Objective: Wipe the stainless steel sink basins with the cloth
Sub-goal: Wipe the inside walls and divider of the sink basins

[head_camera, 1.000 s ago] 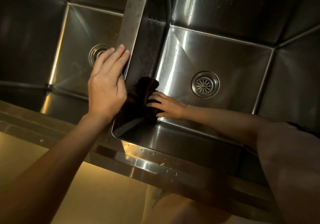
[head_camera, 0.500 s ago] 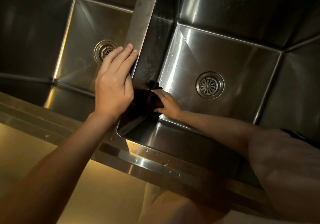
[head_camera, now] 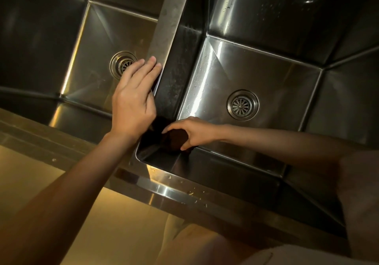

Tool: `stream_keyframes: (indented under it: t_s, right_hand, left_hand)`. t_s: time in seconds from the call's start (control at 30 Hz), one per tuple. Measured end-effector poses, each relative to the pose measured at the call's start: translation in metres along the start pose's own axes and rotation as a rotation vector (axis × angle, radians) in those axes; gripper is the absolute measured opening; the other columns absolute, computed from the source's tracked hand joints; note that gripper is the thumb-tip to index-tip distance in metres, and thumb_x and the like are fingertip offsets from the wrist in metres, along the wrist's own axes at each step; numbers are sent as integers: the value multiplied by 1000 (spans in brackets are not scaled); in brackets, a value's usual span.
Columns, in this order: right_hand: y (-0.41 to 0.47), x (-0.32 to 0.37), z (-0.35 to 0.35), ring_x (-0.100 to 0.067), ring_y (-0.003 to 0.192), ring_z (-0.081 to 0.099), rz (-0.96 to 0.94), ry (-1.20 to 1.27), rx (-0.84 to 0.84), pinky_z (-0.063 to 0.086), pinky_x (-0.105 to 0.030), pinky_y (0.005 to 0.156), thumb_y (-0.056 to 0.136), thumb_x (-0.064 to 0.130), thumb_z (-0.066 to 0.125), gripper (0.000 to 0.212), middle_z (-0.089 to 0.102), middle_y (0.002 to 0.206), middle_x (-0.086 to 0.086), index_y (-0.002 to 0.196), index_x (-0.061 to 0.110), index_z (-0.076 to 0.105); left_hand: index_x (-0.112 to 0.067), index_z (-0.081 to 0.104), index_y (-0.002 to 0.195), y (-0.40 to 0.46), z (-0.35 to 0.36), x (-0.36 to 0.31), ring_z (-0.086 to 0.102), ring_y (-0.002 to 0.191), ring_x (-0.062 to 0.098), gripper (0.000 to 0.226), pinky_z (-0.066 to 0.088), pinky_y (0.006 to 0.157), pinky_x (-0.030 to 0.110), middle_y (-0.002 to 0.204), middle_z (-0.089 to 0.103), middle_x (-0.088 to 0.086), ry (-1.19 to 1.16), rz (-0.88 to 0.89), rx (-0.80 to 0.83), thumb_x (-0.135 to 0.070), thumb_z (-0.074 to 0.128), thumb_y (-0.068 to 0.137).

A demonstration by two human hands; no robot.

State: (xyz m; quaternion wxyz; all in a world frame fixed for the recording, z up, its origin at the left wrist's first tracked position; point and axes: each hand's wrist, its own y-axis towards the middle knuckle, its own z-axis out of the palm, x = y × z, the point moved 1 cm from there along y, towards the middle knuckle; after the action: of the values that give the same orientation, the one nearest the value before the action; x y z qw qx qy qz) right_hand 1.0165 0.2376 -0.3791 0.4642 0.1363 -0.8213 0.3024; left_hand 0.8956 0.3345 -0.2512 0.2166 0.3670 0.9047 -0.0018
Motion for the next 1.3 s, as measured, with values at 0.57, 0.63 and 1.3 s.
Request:
stream_keyframes:
  t_s: [0.57, 0.63, 1.3]
  right_hand:
    - [-37, 28, -17, -16, 138, 36, -101, -169, 241, 33, -27, 106, 84, 14, 69, 81, 28, 156, 5, 150, 33, 26]
    - [-21, 1, 0, -19, 137, 37, -19, -200, 259, 34, -28, 103, 83, 13, 69, 81, 29, 155, 4, 150, 32, 27]
    - [-23, 48, -13, -14, 125, 48, -8, 8, 112, 37, -24, 105, 82, 6, 69, 62, 48, 139, 4, 138, 25, 49]
  left_hand:
    - [-3, 57, 132, -1, 0, 0, 46, 131, 31, 51, 32, 115, 33, 139, 54, 9, -10, -3, -12, 2, 43, 83]
    - [-3, 57, 132, -1, 0, 0, 46, 131, 32, 52, 31, 115, 31, 139, 54, 10, -12, -2, -12, 2, 43, 82]
    - [-4, 57, 133, -1, 0, -1, 45, 132, 29, 52, 33, 114, 37, 139, 54, 8, -2, -10, -7, 1, 44, 82]
